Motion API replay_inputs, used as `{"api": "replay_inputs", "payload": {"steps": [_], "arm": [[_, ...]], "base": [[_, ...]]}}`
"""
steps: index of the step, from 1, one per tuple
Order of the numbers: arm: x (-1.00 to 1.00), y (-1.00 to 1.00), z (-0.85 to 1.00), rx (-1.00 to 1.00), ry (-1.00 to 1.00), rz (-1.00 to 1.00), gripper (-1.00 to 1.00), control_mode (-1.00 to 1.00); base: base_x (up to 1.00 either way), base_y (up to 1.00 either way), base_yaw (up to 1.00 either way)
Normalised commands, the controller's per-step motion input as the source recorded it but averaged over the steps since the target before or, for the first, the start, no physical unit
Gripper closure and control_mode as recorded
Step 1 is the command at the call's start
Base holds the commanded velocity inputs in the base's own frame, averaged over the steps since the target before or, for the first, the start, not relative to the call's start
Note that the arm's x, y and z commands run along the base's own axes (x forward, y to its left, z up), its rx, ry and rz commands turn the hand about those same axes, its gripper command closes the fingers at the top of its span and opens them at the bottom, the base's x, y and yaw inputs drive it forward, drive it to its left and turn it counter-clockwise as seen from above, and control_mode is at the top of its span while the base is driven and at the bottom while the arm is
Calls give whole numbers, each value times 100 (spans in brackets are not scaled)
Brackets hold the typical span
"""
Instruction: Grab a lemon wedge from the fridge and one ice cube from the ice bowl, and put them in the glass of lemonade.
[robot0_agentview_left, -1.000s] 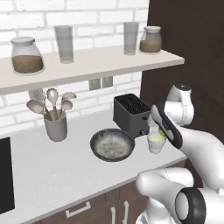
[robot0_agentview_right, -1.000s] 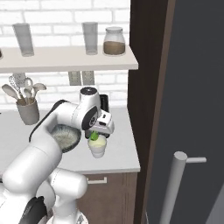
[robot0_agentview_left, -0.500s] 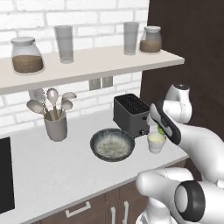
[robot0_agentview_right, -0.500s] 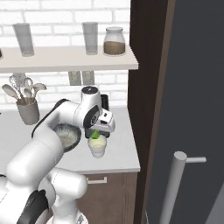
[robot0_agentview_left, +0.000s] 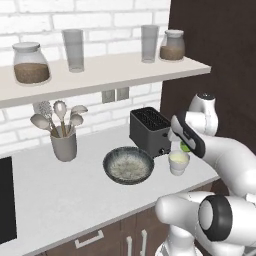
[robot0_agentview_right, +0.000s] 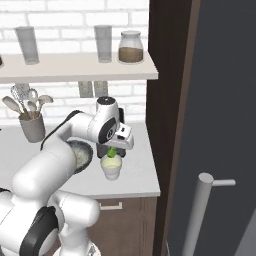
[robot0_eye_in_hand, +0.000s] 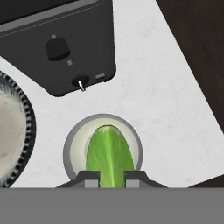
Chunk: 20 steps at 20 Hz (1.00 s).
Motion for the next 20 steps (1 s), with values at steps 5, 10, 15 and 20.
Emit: {"api": "replay_inputs", "payload": {"steps": [5, 10, 15, 20], "arm": [[2, 4, 0, 0, 0, -4, 100, -100], [1, 7, 0, 0, 0, -3, 100, -100], [6, 0, 0, 0, 0, -1, 100, -100], [0, 0, 0, 0, 0, 0, 100, -100]], "base": [[0, 0, 0], [0, 0, 0], [0, 0, 0], [0, 0, 0]]}}
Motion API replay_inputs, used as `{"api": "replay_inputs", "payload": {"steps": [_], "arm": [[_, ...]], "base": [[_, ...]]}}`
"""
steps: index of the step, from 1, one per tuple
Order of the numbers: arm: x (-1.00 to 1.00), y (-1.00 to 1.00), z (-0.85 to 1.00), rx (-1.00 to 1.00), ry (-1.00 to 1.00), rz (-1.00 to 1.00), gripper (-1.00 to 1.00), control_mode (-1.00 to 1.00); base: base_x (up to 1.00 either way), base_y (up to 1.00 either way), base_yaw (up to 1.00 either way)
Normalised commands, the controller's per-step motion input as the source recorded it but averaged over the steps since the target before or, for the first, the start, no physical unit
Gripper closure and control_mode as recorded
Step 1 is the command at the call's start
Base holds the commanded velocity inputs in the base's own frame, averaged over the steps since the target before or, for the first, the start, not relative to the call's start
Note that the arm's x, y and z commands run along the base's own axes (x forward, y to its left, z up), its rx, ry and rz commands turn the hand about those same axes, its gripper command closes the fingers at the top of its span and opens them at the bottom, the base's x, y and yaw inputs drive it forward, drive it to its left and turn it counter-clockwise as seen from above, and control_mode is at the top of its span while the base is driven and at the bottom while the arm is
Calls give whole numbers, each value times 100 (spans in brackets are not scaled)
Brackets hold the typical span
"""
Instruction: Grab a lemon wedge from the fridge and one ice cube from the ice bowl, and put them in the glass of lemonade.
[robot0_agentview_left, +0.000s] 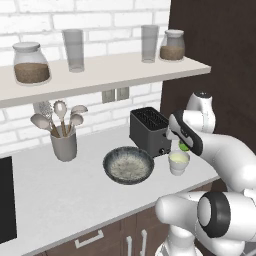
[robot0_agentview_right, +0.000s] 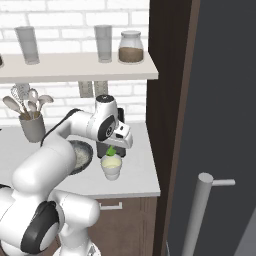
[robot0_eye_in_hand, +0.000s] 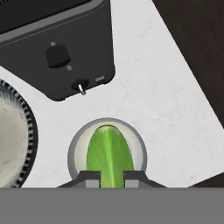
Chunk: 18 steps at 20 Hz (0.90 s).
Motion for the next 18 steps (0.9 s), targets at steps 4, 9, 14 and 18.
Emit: {"api": "replay_inputs", "payload": {"steps": [4, 9, 14, 18], "arm": [[0, 0, 0, 0, 0, 0, 100, -100], [0, 0, 0, 0, 0, 0, -100, -100], [0, 0, 0, 0, 0, 0, -100, -100], [0, 0, 0, 0, 0, 0, -100, -100]], "base": [[0, 0, 0], [0, 0, 0], [0, 0, 0], [0, 0, 0]]}}
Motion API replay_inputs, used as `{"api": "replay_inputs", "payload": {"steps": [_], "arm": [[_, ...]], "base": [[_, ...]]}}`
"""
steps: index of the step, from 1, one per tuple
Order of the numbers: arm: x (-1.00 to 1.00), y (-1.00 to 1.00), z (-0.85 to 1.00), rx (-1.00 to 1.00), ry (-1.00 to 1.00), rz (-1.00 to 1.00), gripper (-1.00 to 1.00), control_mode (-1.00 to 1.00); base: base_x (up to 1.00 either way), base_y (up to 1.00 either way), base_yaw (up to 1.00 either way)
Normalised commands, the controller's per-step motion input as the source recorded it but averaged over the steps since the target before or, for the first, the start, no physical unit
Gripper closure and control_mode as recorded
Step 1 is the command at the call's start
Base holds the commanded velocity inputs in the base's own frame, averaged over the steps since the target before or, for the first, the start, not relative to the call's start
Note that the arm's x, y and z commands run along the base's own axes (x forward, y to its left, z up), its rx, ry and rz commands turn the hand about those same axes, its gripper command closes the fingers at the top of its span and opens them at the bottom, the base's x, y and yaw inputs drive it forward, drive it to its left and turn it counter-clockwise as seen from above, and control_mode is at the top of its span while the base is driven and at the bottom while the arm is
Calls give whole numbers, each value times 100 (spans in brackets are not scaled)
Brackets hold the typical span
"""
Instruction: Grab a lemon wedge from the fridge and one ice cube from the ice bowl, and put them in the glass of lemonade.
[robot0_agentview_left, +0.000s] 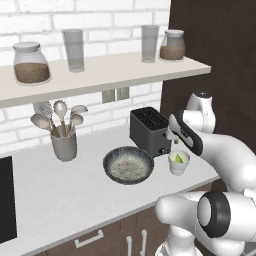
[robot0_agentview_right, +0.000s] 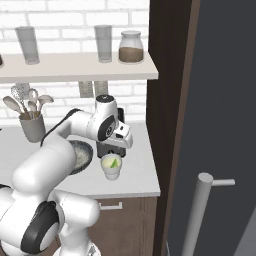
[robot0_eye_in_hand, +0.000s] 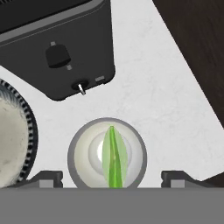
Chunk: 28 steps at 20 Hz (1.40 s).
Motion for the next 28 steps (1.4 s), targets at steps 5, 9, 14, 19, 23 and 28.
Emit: {"api": "replay_inputs", "payload": {"steps": [5, 9, 14, 19, 23, 28], "arm": [[0, 0, 0, 0, 0, 0, -100, -100], [-7, 0, 3, 0, -1, 0, -100, -100], [-23, 0, 13, 1, -3, 0, -100, -100], [-34, 0, 22, 5, -8, 2, -100, -100], [-37, 7, 31, 4, -13, 4, -100, -100], [-42, 46, 20, 0, -11, 9, -100, -100]], "base": [[0, 0, 0], [0, 0, 0], [0, 0, 0], [0, 0, 0], [0, 0, 0], [0, 0, 0]]}}
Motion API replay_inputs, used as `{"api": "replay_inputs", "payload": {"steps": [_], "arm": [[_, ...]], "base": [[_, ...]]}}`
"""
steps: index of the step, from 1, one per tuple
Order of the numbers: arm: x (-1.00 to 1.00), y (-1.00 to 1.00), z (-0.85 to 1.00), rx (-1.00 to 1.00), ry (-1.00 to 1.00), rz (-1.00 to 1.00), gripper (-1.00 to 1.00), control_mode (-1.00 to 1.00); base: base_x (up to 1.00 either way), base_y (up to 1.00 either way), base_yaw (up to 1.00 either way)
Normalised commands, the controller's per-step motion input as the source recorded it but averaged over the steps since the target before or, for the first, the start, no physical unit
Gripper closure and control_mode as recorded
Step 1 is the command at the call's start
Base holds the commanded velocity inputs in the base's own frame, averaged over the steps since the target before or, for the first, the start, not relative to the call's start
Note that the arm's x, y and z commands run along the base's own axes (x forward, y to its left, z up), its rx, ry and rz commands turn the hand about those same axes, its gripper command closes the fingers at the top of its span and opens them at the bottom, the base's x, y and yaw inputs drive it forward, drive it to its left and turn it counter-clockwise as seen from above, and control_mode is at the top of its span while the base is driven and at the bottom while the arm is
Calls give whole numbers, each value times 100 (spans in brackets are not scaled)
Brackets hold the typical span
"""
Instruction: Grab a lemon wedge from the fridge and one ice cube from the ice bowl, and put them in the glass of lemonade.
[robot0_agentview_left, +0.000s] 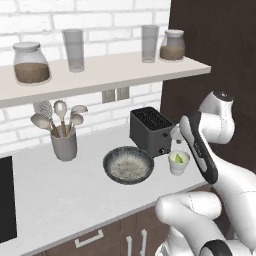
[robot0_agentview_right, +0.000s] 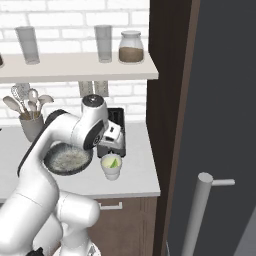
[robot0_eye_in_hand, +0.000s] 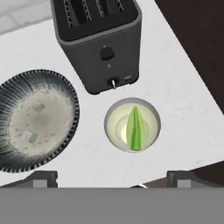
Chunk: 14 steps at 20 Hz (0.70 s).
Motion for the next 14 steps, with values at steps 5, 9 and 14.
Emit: {"api": "replay_inputs", "payload": {"steps": [5, 9, 14], "arm": [[-25, 83, 0, 0, -3, 9, -100, -100], [2, 100, -14, 0, 10, 23, -100, -100], [48, 97, -4, 0, 34, 25, -100, -100]], "base": [[0, 0, 0], [0, 0, 0], [0, 0, 0]]}}
